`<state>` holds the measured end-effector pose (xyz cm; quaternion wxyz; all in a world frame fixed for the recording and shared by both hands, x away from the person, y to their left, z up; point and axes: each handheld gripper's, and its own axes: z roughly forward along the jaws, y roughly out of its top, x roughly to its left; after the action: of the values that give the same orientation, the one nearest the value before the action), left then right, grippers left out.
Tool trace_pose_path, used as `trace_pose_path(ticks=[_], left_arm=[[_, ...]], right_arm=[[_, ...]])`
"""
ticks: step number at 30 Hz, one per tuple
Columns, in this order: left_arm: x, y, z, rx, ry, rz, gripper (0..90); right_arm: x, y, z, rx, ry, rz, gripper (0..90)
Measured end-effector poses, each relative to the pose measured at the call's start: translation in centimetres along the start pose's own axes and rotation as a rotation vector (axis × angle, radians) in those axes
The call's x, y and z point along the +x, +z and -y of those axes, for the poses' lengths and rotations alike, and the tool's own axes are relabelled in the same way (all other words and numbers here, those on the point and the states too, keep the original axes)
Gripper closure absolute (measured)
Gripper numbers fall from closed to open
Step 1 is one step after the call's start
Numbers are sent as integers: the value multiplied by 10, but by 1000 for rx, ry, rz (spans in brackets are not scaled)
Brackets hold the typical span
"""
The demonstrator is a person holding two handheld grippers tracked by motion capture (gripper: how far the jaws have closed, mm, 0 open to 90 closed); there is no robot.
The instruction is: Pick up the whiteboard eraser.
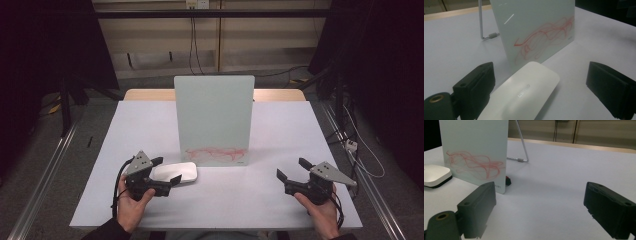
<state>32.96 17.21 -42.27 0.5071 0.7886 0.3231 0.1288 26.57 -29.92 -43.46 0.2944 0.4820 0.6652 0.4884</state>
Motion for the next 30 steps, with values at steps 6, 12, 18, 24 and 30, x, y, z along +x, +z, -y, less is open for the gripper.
trace_pose_path(ticks=[6,12,18,24,30], left_arm=[[3,2,2,13,-11,-5,80],[5,2,2,17,-10,-4,80],[6,2,0,51,20,-2,81],[7,-1,-4,71,27,19,104],[11,-2,-9,124,67,53,62]], right_arm=[[0,2,0,8,6,-18,104],[-1,3,0,19,15,-28,104],[0,3,0,21,15,-31,104],[1,4,-1,28,10,-37,104],[2,4,-1,30,15,-43,106]])
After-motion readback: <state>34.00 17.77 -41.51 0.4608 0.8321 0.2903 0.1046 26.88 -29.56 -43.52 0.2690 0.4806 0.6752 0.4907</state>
